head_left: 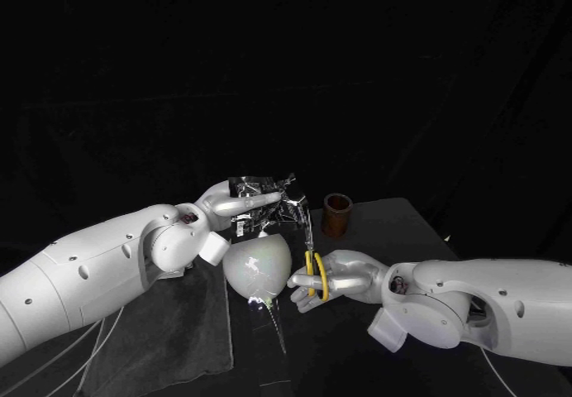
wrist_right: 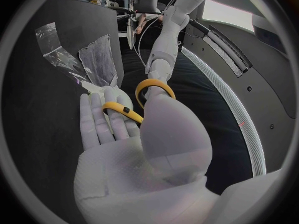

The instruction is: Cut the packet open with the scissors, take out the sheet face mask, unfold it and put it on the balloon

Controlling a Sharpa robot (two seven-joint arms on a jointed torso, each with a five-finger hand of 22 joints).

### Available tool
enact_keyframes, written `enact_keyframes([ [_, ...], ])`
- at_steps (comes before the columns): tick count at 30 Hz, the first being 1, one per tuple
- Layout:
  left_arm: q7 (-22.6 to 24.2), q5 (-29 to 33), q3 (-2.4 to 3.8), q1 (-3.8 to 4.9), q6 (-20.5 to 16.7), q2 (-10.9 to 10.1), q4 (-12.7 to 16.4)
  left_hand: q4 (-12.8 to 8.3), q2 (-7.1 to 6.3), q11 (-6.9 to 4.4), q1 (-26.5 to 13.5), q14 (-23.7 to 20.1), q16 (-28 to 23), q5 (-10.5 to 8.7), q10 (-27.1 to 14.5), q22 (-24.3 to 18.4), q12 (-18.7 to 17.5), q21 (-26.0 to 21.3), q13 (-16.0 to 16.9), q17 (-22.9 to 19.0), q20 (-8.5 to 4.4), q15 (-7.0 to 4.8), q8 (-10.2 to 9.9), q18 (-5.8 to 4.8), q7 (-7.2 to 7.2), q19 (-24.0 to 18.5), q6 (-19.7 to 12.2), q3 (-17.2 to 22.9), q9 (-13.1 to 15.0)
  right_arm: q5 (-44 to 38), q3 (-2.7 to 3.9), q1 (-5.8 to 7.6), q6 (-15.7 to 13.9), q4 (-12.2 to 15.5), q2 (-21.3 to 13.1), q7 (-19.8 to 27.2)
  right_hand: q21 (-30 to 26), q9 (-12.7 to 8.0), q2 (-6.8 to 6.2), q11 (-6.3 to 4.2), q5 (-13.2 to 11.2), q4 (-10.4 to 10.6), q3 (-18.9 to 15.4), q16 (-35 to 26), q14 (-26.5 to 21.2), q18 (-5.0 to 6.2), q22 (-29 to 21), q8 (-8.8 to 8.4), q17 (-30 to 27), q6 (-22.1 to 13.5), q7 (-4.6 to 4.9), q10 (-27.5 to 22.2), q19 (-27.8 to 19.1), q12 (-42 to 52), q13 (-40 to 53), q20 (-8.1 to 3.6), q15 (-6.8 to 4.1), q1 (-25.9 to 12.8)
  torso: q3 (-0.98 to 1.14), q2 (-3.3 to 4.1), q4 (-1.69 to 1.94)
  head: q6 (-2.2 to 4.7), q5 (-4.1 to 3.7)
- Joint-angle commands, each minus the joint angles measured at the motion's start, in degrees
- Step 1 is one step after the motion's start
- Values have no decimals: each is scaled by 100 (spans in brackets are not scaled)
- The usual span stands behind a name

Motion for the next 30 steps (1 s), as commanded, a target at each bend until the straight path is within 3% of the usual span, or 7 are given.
enact_keyframes([
  [1,11,-59,7,6,229,2,22,-101,76,-41,6,11,23,12,72,12,24,36,-1,12,-46,-21,22,54,-36,3,12,75,39,-132,5,30,196,-34,19,44,24,-9,-69,6,-22,-3,94,64,-25,-43,-10,0,-28,-25,537,4,-25,-14,2,-15,-10,-27,1,2,0,-7,2],
  [16,-59,-278,7,5,580,-7,-8,-130,78,-49,6,25,41,12,92,33,39,68,7,26,-57,-30,29,54,-41,2,19,77,49,-221,4,188,522,-241,50,-156,23,-13,-168,-6,-23,1,243,149,-39,-44,-31,59,-101,63,532,117,-36,-2,7,-16,-15,-124,-5,3,3,-14,9],
  [21,-94,-333,7,6,650,-20,-36,-135,78,-50,6,26,43,12,94,36,41,72,8,27,-58,-31,30,54,-41,2,20,77,51,-272,2,204,652,-216,26,-249,23,-13,-184,-11,-23,1,272,170,-34,-42,-35,74,-116,83,529,145,-39,3,8,-16,-18,-137,-5,4,-1,-22,12],
  [22,-106,-345,6,6,656,-28,-48,-137,78,-50,6,27,45,11,96,37,43,75,9,29,-59,-32,31,53,-41,1,20,77,52,-282,1,207,687,-194,9,-279,23,-13,-192,-12,-23,1,283,177,-32,-41,-36,78,-121,89,528,154,-39,5,8,-16,-19,-141,-5,2,-2,-13,55],
  [24,-120,-356,6,7,658,-38,-63,-137,78,-50,6,27,45,11,96,37,43,75,9,29,-59,-32,31,53,-41,1,20,77,52,-296,0,209,725,-162,-17,-313,23,-13,-192,-12,-23,1,283,177,-32,-41,-36,78,-121,89,528,154,-39,5,8,-16,-19,-141,-4,1,-5,-4,71],
  [30,-139,-380,5,8,657,-46,-100,-142,79,-51,5,29,48,11,99,41,46,80,10,31,-61,-33,32,53,-41,0,22,77,54,-335,-3,212,799,-84,-71,-389,24,-13,-211,-20,-23,0,320,204,-23,-37,-42,98,-140,116,523,190,-40,11,9,-16,-25,-149,-6,-4,7,-28,54],
])
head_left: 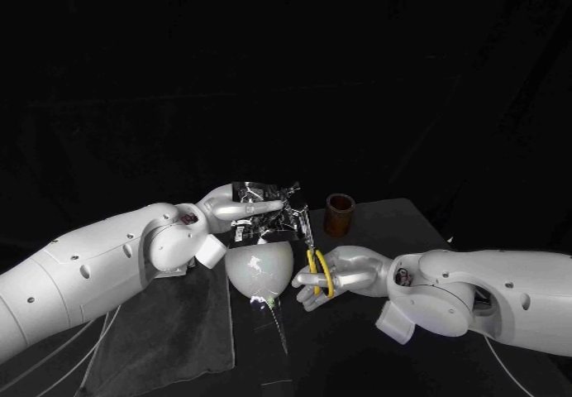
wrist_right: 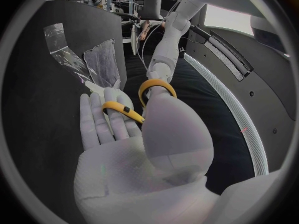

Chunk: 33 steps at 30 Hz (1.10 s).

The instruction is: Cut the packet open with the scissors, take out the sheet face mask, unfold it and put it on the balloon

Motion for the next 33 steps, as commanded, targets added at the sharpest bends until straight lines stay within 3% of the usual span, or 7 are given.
enact_keyframes([
  [1,-18,-71,7,7,161,4,-15,-126,57,-11,-17,-1,26,14,59,7,12,37,-7,10,-40,-22,15,59,-25,-20,7,94,53,-120,2,5,273,48,-15,-87,25,-3,-64,-2,-23,2,55,42,-17,-31,-13,49,-18,58,507,61,-40,16,8,-16,-29,0,0,-1,7,-23,-4],
  [6,-31,-89,7,7,185,1,-29,-128,57,-11,-17,0,28,14,61,8,13,39,-6,11,-41,-22,15,59,-25,-21,8,94,54,-117,1,6,164,54,-29,-69,42,3,-30,-45,-25,-5,103,153,94,-2,-18,117,-48,162,489,202,-13,64,16,-20,-62,-8,0,1,6,-33,-15],
  [14,-48,-138,6,7,310,-10,-9,-131,58,-12,-18,1,30,14,63,11,15,44,-4,13,-43,-23,16,59,-25,-21,9,94,56,-66,0,6,-152,14,-13,36,196,43,255,-326,-27,-51,-77,644,799,212,20,426,-54,675,218,951,270,432,92,-35,-326,186,2,3,7,-52,-22],
  [24,-57,-168,6,7,383,-1,2,-137,57,-13,-20,3,34,14,67,16,19,51,-2,17,-44,-24,18,58,-26,-23,11,92,59,-30,0,6,-348,-10,14,118,330,66,550,-525,-27,-72,-322,990,1346,238,54,628,-3,1036,5,1448,509,675,220,-144,-519,435,-1,1,2,-62,-24],
  [26,-59,-171,6,7,390,0,1,-137,57,-13,-20,3,34,14,67,16,19,51,-2,17,-44,-24,18,58,-26,-23,11,92,59,-34,0,6,-369,-11,12,115,373,109,610,-594,-27,-76,-399,1110,1516,238,67,705,45,1162,-79,1623,583,784,295,-188,-593,507,1,1,2,-71,-19],
  [33,-63,-195,5,7,391,-17,-17,-140,58,-13,-22,4,36,14,69,19,21,55,-1,18,-45,-25,19,57,-26,-24,13,92,61,-39,0,6,-393,-3,0,147,395,127,631,-599,-26,-68,-547,1145,1516,233,69,692,69,1136,-70,1573,624,776,334,-217,-599,549,3,0,4,-77,-19],
])
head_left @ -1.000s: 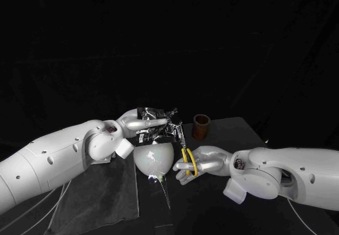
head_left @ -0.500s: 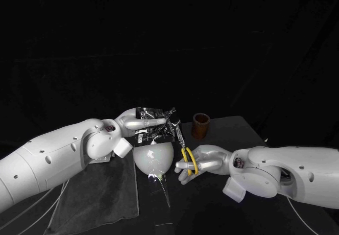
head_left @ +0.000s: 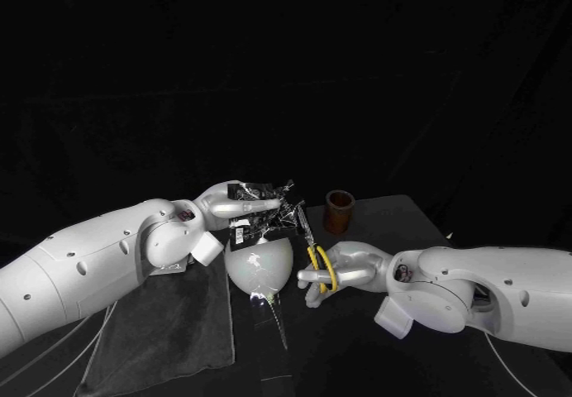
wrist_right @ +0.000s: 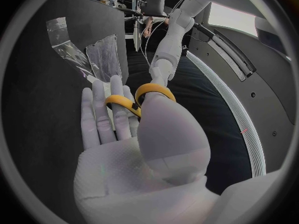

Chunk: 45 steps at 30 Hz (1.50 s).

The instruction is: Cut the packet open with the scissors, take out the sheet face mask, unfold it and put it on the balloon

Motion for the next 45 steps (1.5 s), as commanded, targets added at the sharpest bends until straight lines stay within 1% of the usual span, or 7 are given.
enact_keyframes([
  [1,-7,-83,-4,-2,238,9,25,-140,59,-1,-20,-6,36,20,57,7,22,32,5,7,-25,-37,19,99,-17,-2,23,92,61,2,16,11,-91,5,-2,181,26,-1,51,65,-27,1,-80,-20,-11,90,2,-32,-6,-75,73,-146,28,-62,-3,8,-21,42,2,-1,1,-4,-4],
  [6,-10,-88,-5,-2,241,0,20,-141,60,-2,-21,-5,37,20,58,9,22,34,6,8,-26,-37,20,98,-17,-3,24,92,61,22,16,11,-43,17,-8,208,-35,-46,110,215,-26,-14,-252,-174,-338,74,-38,-197,-68,-313,220,-515,-76,-265,-75,87,105,121,-2,-1,-2,-2,-19],
  [10,-17,-90,-6,-2,249,-4,16,-141,60,-2,-21,-5,37,20,58,9,22,34,6,8,-26,-37,20,98,-17,-3,24,92,61,-20,16,37,133,-3,-20,145,-156,-165,141,439,-25,-2,-480,-459,-907,35,-110,-477,-245,-753,442,-1083,-279,-567,-280,197,306,149,0,-4,4,-15,-7],
  [13,-19,-92,-7,-2,257,-8,19,-142,61,-2,-23,-5,38,20,59,10,24,37,7,9,-26,-37,20,98,-17,-4,24,91,63,-85,16,90,273,-52,-9,91,-219,-211,98,512,-23,28,-532,-552,-1127,-17,-150,-569,-340,-928,494,-1299,-386,-672,-330,206,377,115,0,-5,-2,-17,-34],
  [25,-17,-114,-8,-1,254,-23,22,-143,62,-2,-28,-4,41,19,62,14,26,42,8,12,-27,-37,22,97,-18,-5,25,90,65,-198,16,287,525,-226,9,-31,-230,-216,78,517,-25,33,-528,-534,-1133,-27,-158,-574,-353,-947,511,-1321,-404,-678,-328,205,387,107,-4,4,-1,-21,-48],
  [35,11,-172,-9,-1,265,-24,-3,-144,63,-2,-30,-3,42,19,62,16,27,45,9,13,-27,-37,22,96,-19,-6,25,89,66,-214,16,320,802,-295,-18,-204,-236,-191,67,488,-25,37,-507,-448,-1094,-21,-171,-481,-378,-817,499,-1158,-413,-563,-305,202,369,72,-2,-1,2,-45,-40],
  [45,38,-200,-9,-1,256,-17,-36,-144,65,-3,-34,-3,44,19,64,19,29,49,11,15,-27,-37,23,96,-21,-6,26,88,68,-256,14,325,943,-240,-94,-287,-136,-131,222,260,-24,-15,-596,-89,-579,89,-153,-196,-366,-374,271,-597,-235,-204,-233,165,172,217,1,-1,-2,-59,-45],
])
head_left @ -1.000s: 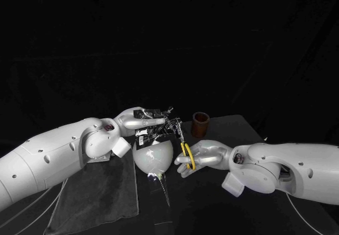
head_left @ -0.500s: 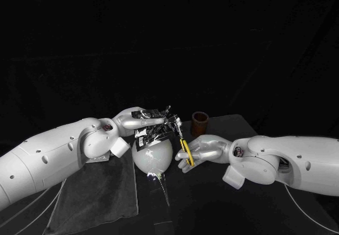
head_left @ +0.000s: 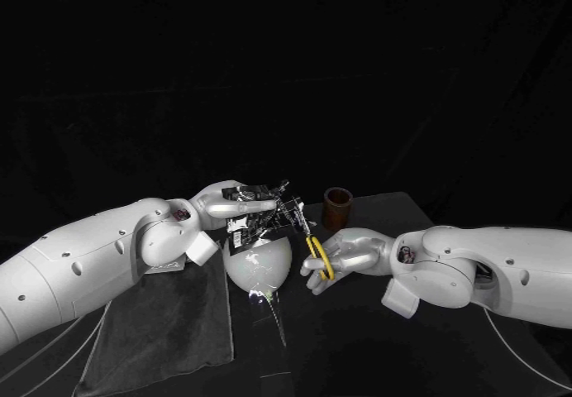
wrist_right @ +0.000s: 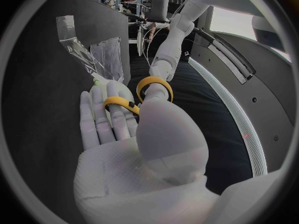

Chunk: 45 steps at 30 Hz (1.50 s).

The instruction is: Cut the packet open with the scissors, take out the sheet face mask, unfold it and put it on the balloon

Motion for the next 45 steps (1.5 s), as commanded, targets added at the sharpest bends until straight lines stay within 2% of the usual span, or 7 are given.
enact_keyframes([
  [1,54,-57,6,5,141,18,1,-129,55,-6,1,9,22,19,24,8,28,28,9,4,-28,-28,21,101,-15,-7,21,103,68,-67,5,5,210,33,-15,-15,86,11,103,-80,-26,-16,-82,106,208,124,22,76,22,143,17,189,135,112,34,-25,-77,103,4,-1,1,-5,-5],
  [18,77,-388,1,5,333,29,56,-132,55,-8,-3,9,24,19,25,12,30,34,11,7,-29,-29,22,101,-18,-9,22,101,71,-76,5,10,75,42,-62,106,168,-3,160,-129,-26,-28,-173,145,362,126,47,116,15,228,-31,281,279,158,48,-75,-131,163,3,5,-3,-23,7],
  [34,116,-519,-1,4,385,32,56,-135,53,-9,-3,8,25,19,25,13,30,36,12,8,-30,-29,23,100,-19,-11,22,100,73,-151,5,33,282,-5,-103,98,247,-23,257,-215,-25,-81,-183,138,639,127,68,162,7,400,-118,462,421,202,74,-145,-215,344,1,1,2,-39,-13],
  [42,124,-517,-1,4,376,30,42,-135,53,-9,-3,8,25,19,25,13,30,36,12,8,-30,-29,23,100,-19,-11,22,100,73,-186,5,37,392,-3,-141,15,249,-109,132,-103,-27,-9,-197,-41,557,113,57,2,-40,193,-2,188,428,-12,-12,-120,-146,246,1,0,5,-43,-9],
  [43,125,-516,-1,4,375,29,37,-135,53,-9,-3,8,25,19,25,13,30,36,12,8,-30,-29,23,100,-19,-11,22,100,73,-190,5,38,414,1,-151,3,232,-146,81,-15,-23,16,-181,-127,440,98,46,-84,-66,45,70,-10,398,-130,-57,-92,-91,199,1,0,5,-43,-9],
  [44,126,-510,-1,4,372,29,29,-135,53,-9,-3,8,25,19,25,13,30,36,12,8,-30,-29,23,100,-19,-11,22,100,73,-195,5,39,435,7,-163,-10,178,-220,-42,134,-37,55,-127,-372,76,73,16,-260,-167,-272,252,-440,302,-379,-91,-24,65,121,1,1,4,-45,-10],
  [45,126,-507,-1,4,371,29,26,-135,53,-9,-3,8,25,19,25,13,30,36,12,8,-30,-29,23,100,-19,-11,22,100,73,-197,5,39,439,10,-169,-13,178,-220,-42,134,-37,55,-127,-372,76,73,16,-260,-167,-272,252,-440,302,-379,-91,-24,65,121,0,1,4,-46,-11],
])
